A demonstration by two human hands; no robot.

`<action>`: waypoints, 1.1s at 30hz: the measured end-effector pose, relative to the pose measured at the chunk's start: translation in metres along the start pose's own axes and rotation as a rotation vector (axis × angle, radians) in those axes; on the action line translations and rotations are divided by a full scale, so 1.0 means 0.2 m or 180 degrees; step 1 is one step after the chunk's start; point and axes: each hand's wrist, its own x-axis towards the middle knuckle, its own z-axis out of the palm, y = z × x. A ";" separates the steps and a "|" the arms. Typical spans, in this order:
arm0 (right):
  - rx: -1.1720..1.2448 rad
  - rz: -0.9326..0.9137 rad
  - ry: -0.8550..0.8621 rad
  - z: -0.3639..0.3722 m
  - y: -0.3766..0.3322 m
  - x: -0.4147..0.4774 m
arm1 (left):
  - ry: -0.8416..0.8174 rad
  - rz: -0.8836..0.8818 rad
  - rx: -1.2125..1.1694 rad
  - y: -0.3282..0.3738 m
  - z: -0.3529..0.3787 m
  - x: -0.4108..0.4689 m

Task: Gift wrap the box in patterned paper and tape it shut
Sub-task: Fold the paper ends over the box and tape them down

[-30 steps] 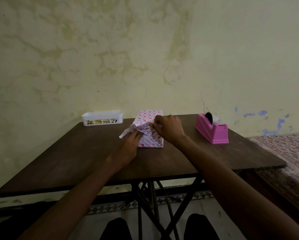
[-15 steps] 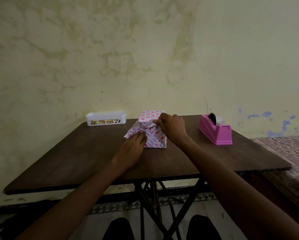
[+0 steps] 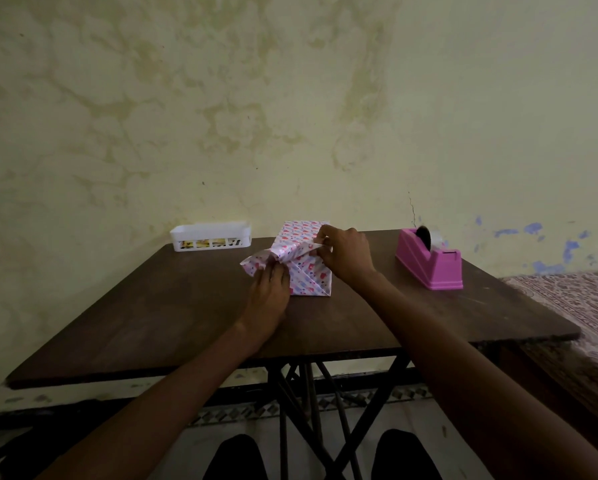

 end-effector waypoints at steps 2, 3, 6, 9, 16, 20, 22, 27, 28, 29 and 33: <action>0.0051 0.0016 0.0064 0.00 0.00 -0.01 | 0.0067 -0.0001 0.0008 0.01 0.00 0.00; 0.0061 0.0029 0.0079 0.00 0.01 -0.01 | 0.0100 0.0026 0.0014 0.02 0.00 0.00; 0.0017 0.0095 0.0092 0.00 0.02 -0.02 | 0.0254 0.0083 -0.0169 0.02 0.00 -0.01; 0.0016 0.0152 0.0055 -0.01 0.03 -0.01 | 0.0801 0.0302 -0.0449 0.01 -0.05 -0.02; 0.0012 0.0100 -0.0046 0.00 0.00 0.00 | 0.1648 -0.0549 -0.0468 -0.05 -0.16 -0.02; 0.0012 0.0092 -0.0058 0.00 -0.01 0.00 | 0.1041 -0.1637 -0.1781 -0.10 -0.14 0.00; 0.0020 0.0076 -0.0062 0.00 -0.01 0.00 | 0.0778 -0.1993 -0.2294 -0.14 -0.13 0.04; 0.0042 0.0080 -0.0089 0.00 -0.01 0.00 | 0.0800 -0.2036 -0.2335 -0.15 -0.10 0.06; 0.0032 0.0086 -0.0099 0.00 -0.01 0.00 | 0.0850 -0.1995 -0.2299 -0.14 -0.10 0.06; 0.0014 0.0095 -0.0110 0.00 -0.01 0.00 | 0.0894 -0.1948 -0.2273 -0.14 -0.10 0.06; 0.0015 0.0146 -0.0068 -0.01 -0.02 -0.01 | 0.1109 -0.1639 -0.2111 -0.13 -0.11 0.03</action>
